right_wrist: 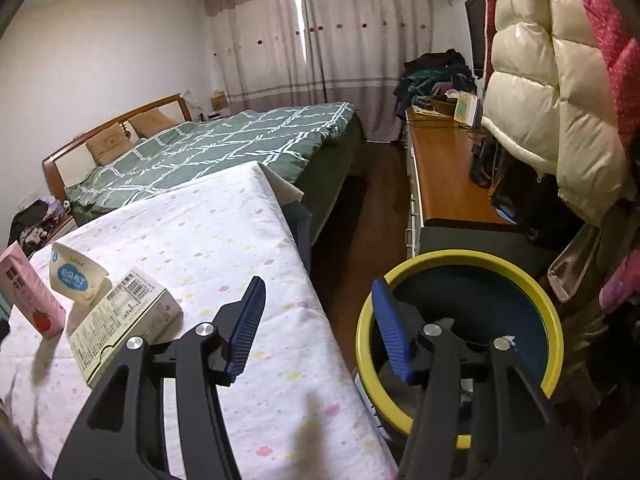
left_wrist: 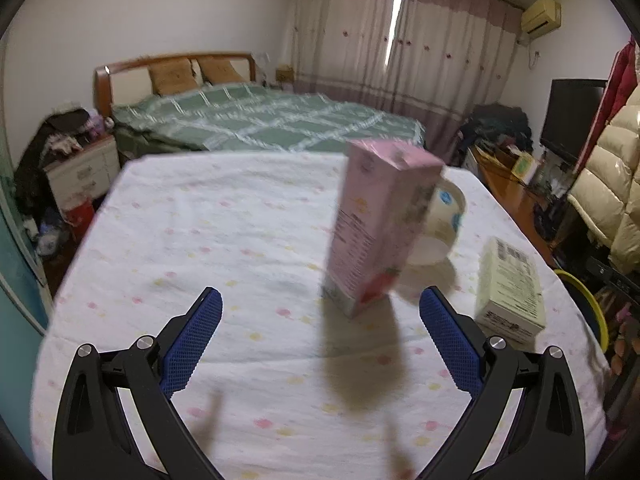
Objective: Collect trash
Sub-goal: 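Reach the left gripper to the pink milk carton and grasp it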
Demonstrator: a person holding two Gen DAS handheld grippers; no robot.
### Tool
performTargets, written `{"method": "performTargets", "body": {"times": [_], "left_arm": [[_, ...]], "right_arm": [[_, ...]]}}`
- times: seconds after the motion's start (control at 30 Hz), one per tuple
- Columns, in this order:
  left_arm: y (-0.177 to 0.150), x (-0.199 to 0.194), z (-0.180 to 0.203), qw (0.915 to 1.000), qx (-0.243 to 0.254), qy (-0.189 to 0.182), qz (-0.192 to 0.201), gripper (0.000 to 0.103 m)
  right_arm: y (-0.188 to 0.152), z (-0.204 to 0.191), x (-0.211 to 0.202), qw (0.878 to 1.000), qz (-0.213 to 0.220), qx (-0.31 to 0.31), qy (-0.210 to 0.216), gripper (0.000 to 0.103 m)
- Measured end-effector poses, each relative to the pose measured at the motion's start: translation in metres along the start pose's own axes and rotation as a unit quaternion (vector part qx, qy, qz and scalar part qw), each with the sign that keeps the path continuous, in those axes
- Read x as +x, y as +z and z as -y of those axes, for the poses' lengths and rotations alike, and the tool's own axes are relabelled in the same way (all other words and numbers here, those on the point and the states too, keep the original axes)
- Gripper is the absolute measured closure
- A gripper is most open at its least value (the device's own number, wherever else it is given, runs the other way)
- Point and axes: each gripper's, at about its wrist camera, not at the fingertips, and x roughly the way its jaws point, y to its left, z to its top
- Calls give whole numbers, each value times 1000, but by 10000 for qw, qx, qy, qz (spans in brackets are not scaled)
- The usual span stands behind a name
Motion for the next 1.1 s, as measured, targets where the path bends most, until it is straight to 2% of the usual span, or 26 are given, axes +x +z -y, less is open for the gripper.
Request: {"method": "performTargets", "body": {"times": [0.07,0.17,0.23,0.33,0.47,0.67,0.8,0.83,0.9,1.1], "left_arm": [[0,7,11,9999,20,44,-165,6],[7,14,30,9997,-4,190,-183,6],[15,17,39,9988,-94,466,-100,6],[28,24,41,9956,-486,807,-9,6],[35,38,41,9920,-796,976,-56,6],[41,45,45,9896,-844,1152,150,7],[44,50,42,9895,-889,1130,123,25],[44,51,41,9898,-890,1106,119,35],[45,53,41,9910,-839,1042,100,45],[42,35,45,9930,-591,1003,218,46]], "right_arm": [[1,3,1,10000,-31,35,-18,49],[1,5,2,10000,-52,39,-53,49],[1,5,1,10000,-26,52,-51,49],[1,6,2,10000,-30,63,-25,49],[1,10,3,9999,-58,110,35,49],[2,16,7,9995,-129,235,135,48],[3,19,9,9992,-184,308,183,48],[2,19,9,9991,-186,320,186,48],[2,19,9,9990,-189,342,209,48],[3,22,10,9988,-188,371,242,48]]}}
